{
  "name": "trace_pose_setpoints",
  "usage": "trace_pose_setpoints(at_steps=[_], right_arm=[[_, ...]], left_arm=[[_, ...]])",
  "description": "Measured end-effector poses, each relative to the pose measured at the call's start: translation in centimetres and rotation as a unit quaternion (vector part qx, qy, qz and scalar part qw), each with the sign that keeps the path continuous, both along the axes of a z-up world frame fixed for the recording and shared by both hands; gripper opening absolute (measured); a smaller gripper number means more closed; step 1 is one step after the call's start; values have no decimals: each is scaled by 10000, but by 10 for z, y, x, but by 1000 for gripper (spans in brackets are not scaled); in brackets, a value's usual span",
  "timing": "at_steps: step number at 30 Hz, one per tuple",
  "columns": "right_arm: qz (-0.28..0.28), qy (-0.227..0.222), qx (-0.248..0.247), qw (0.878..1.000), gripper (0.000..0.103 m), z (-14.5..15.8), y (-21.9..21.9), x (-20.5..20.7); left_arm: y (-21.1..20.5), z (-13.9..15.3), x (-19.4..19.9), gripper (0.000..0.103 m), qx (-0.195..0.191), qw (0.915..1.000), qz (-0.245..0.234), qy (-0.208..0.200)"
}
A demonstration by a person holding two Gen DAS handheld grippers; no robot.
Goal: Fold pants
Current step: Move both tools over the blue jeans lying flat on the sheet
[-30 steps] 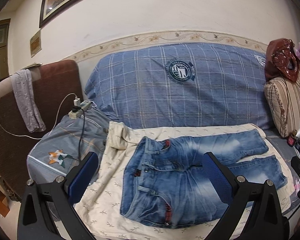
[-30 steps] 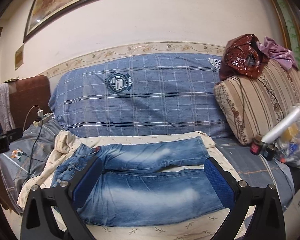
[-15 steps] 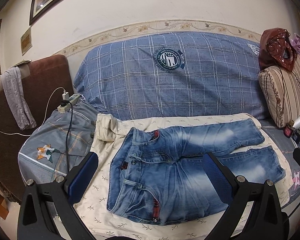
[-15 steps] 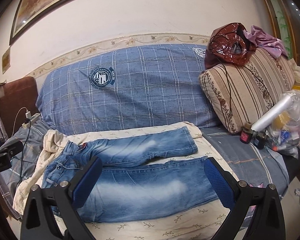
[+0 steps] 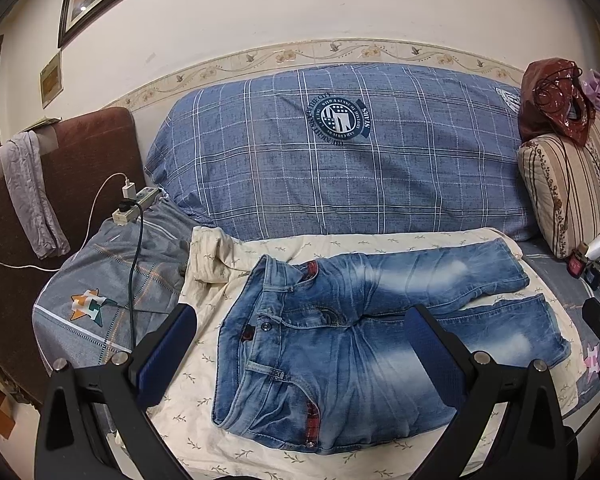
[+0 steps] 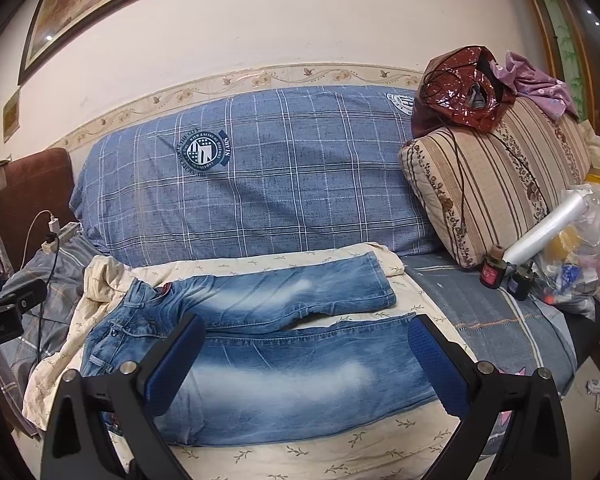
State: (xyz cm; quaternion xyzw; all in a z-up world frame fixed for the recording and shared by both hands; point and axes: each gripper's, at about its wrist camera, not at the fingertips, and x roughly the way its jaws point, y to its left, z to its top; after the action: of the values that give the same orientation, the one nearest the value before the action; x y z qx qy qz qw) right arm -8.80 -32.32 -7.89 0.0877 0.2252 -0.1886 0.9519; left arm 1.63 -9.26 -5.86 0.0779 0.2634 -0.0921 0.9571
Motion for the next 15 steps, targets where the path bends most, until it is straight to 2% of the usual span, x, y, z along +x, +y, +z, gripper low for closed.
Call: trace_pose_setpoints(at_steps=[15], right_arm=[[13,145,-100,9998,103,-1,3,14]], left_arm=[[2,-11,16,103,-49,9999,-9,130]])
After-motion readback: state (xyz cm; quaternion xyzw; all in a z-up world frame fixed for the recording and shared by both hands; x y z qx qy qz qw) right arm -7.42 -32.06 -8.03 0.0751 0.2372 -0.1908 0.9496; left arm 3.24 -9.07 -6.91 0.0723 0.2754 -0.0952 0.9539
